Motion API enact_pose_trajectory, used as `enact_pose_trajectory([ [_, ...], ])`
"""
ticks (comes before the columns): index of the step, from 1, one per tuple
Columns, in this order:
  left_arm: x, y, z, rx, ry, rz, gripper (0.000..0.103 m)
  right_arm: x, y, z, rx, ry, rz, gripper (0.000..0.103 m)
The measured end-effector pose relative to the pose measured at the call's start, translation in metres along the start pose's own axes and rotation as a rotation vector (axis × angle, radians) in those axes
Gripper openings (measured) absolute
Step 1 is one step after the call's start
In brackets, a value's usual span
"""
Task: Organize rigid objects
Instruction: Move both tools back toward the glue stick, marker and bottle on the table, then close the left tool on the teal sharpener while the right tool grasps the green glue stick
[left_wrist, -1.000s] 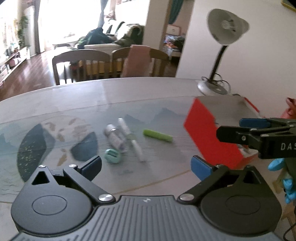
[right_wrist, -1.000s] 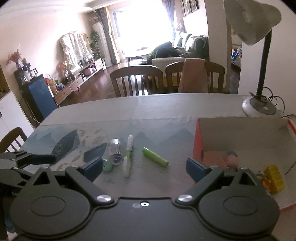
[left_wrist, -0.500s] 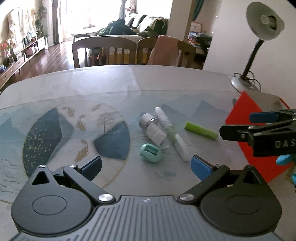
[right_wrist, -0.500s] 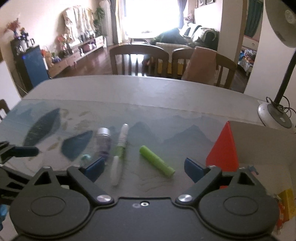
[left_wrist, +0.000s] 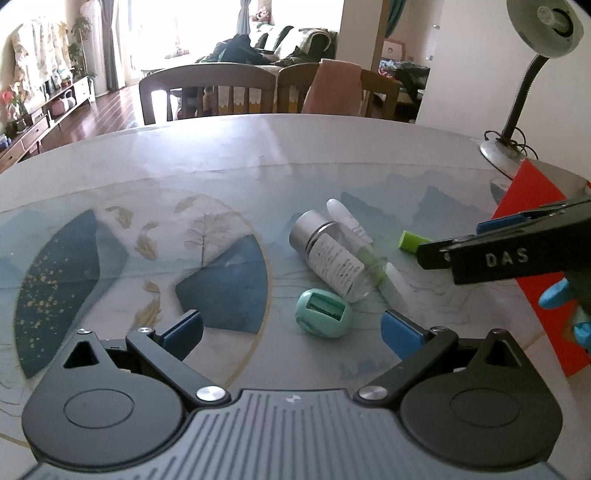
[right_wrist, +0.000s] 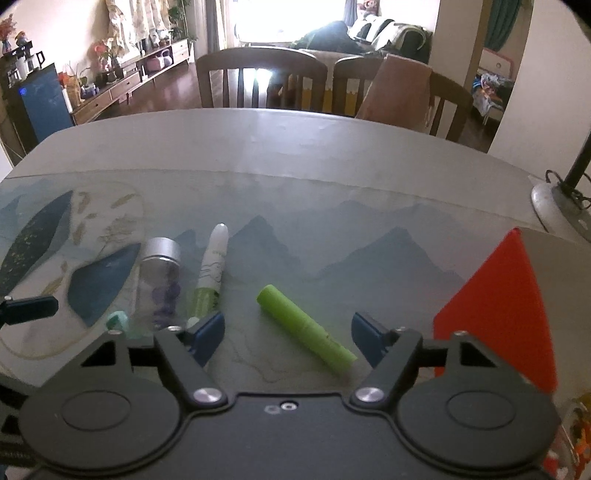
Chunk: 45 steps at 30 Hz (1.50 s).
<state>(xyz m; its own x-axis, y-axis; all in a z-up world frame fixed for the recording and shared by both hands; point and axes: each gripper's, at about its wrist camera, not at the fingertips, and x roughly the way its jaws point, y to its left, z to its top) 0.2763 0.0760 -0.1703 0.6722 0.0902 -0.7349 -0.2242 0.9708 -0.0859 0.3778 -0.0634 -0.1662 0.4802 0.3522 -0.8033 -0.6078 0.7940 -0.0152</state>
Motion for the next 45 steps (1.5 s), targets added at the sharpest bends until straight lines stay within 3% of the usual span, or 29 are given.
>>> enact_pose_trajectory([
  [12,0.015,-0.002,-0.004,0.025,-0.028,-0.040,0.103,0.024,-0.001,0.001,-0.057,0.058,0.012,0.049],
  [17,0.018,-0.004,-0.005,0.042,-0.036,-0.047,0.102,0.024,-0.002,0.002,-0.057,0.058,0.046,0.042],
  [21,0.020,-0.006,-0.005,0.046,-0.045,-0.043,0.101,0.022,0.000,0.000,-0.064,0.052,0.064,0.032],
  [24,0.021,-0.005,-0.005,0.035,-0.041,-0.048,0.086,0.020,0.003,-0.002,-0.065,0.044,0.064,0.028],
  [29,0.020,-0.006,-0.004,0.034,-0.051,-0.053,0.072,0.018,0.006,-0.004,-0.057,0.037,0.070,0.016],
  [37,0.015,-0.010,-0.005,0.059,-0.059,-0.070,0.041,0.013,0.007,-0.009,-0.023,0.032,0.060,0.015],
  [45,0.010,-0.013,-0.008,0.060,-0.049,-0.068,0.039,-0.001,0.010,-0.019,0.010,0.026,0.079,0.015],
])
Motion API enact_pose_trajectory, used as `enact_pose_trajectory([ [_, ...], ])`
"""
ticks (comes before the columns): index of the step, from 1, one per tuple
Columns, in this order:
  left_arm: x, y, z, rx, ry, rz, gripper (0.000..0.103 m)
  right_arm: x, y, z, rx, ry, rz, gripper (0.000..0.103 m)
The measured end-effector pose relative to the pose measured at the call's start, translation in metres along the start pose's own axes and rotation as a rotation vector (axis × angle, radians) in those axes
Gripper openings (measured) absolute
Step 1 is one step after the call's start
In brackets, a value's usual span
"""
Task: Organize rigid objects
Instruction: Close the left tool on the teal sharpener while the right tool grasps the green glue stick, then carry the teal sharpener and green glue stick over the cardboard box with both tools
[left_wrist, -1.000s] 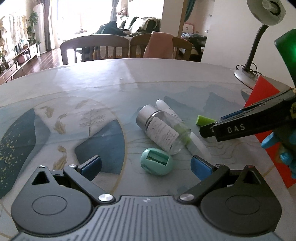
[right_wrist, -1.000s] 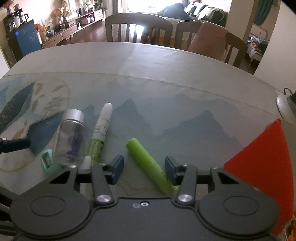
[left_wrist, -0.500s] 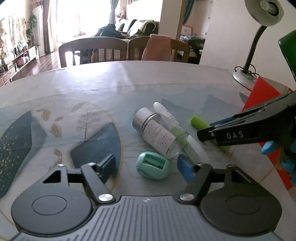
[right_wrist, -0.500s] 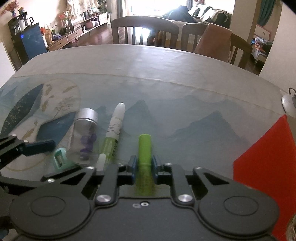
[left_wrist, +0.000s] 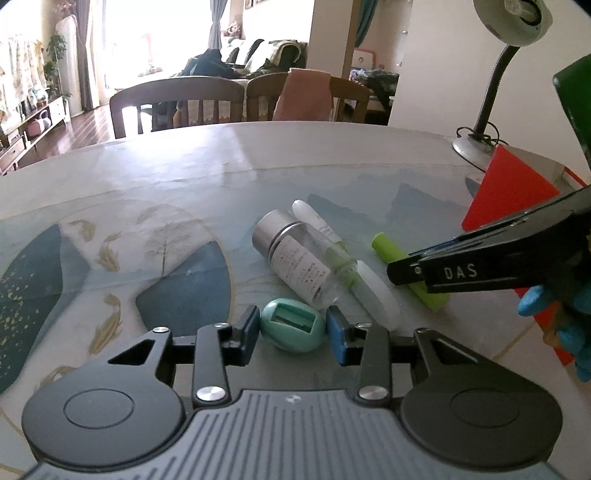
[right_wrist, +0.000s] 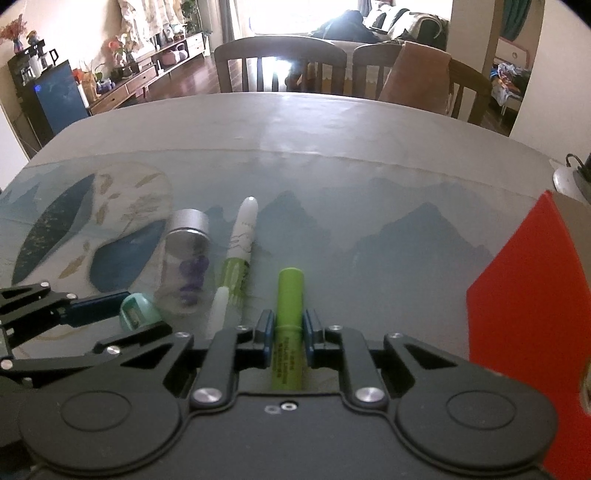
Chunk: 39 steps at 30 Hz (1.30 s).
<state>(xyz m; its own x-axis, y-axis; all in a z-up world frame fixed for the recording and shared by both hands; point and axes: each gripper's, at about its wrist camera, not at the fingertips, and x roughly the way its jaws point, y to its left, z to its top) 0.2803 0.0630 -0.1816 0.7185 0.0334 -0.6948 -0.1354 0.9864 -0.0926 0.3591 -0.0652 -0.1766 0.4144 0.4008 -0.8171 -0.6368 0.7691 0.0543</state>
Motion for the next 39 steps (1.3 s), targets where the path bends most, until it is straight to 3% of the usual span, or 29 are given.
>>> enact_pose_trajectory([
  [22,-0.070,-0.013,0.003,-0.040,-0.002,-0.030,0.039,-0.099,0.005,-0.023,0.051,-0.065,0.067,0.015],
  [39,-0.133,-0.066,0.047,0.069,-0.034,-0.125,0.039,-0.189,-0.027,-0.033,0.157,-0.192,0.056,0.015],
])
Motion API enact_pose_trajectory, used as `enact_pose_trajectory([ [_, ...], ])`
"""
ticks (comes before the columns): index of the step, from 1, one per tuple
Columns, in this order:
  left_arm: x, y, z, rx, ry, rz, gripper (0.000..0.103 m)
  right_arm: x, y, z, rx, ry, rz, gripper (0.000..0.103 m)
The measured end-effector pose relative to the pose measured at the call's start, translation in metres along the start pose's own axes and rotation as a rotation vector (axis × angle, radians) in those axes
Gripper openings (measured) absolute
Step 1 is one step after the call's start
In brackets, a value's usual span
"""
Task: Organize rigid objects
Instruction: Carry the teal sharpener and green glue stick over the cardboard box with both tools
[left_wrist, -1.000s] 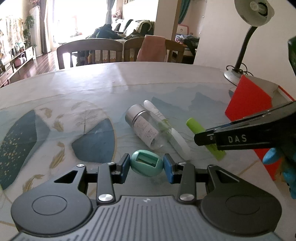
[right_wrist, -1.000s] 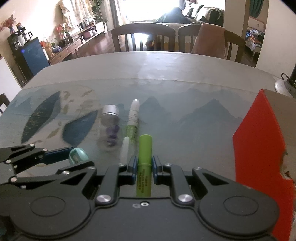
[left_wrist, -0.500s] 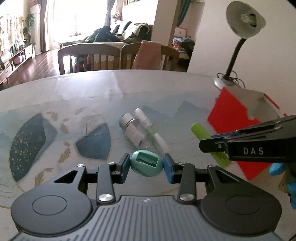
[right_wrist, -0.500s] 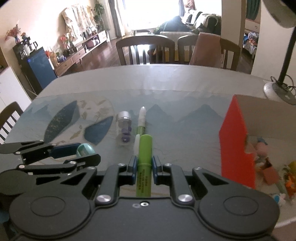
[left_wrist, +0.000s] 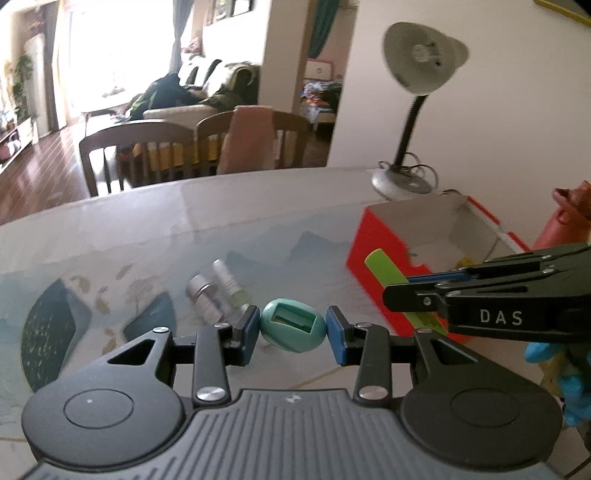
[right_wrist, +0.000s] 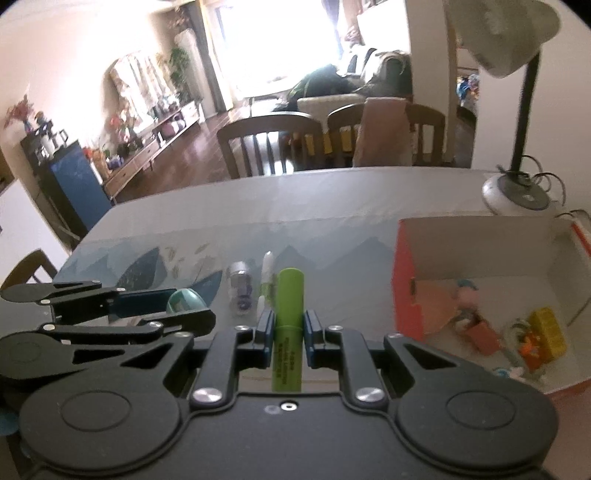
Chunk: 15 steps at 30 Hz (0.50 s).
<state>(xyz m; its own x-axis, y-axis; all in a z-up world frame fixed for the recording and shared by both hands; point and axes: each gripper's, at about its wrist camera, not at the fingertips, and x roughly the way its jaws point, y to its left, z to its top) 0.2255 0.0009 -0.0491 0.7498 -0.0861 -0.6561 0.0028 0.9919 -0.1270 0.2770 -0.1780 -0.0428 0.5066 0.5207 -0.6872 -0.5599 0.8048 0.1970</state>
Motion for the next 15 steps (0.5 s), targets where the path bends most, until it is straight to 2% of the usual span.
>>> enact_pose_trajectory([
  [9,-0.011,-0.039,0.029,0.073,-0.024,-0.070,0.039,-0.033,-0.031,0.003,0.058,-0.064,-0.043,0.015],
  [15,-0.004,-0.068,0.045,0.114,-0.026,-0.111,0.039,-0.047,-0.061,0.002,0.099,-0.092,-0.083,0.015],
])
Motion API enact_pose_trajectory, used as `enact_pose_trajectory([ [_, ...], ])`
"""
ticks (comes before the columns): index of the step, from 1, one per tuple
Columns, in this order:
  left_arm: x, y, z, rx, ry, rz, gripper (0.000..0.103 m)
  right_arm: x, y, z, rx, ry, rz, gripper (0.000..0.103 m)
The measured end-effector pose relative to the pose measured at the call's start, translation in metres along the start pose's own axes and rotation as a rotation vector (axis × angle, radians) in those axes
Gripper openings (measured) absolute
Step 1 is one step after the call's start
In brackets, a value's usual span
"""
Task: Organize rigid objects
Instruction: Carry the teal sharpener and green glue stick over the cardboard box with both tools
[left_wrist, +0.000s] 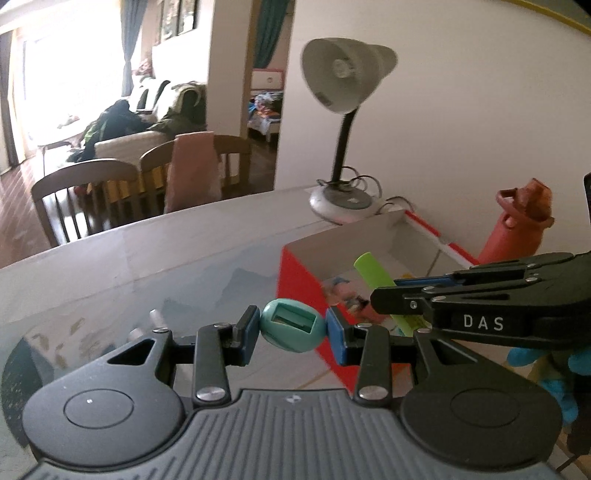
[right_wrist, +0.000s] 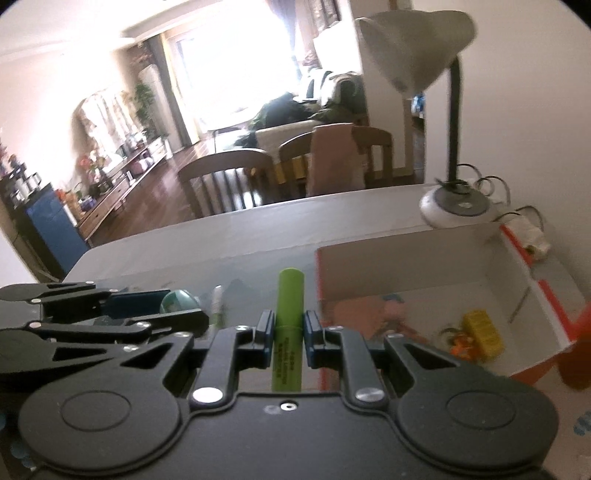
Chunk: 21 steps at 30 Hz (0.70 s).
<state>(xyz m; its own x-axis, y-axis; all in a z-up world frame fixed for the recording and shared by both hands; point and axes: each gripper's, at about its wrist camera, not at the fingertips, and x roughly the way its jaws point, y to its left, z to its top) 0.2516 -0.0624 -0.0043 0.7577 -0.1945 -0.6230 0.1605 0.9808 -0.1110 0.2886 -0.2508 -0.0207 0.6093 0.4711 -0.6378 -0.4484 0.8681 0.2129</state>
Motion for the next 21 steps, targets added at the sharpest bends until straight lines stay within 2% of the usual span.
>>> enact_pose_trajectory([
  [10,0.030,-0.047,0.022,0.062,0.018,-0.064,0.039,-0.012,-0.061,0.000,0.067,-0.020,-0.081,0.015],
  [21,0.083,-0.083,0.039,0.086,0.071,-0.107,0.039,-0.008,-0.124,-0.006,0.134,-0.004,-0.159,0.015],
])
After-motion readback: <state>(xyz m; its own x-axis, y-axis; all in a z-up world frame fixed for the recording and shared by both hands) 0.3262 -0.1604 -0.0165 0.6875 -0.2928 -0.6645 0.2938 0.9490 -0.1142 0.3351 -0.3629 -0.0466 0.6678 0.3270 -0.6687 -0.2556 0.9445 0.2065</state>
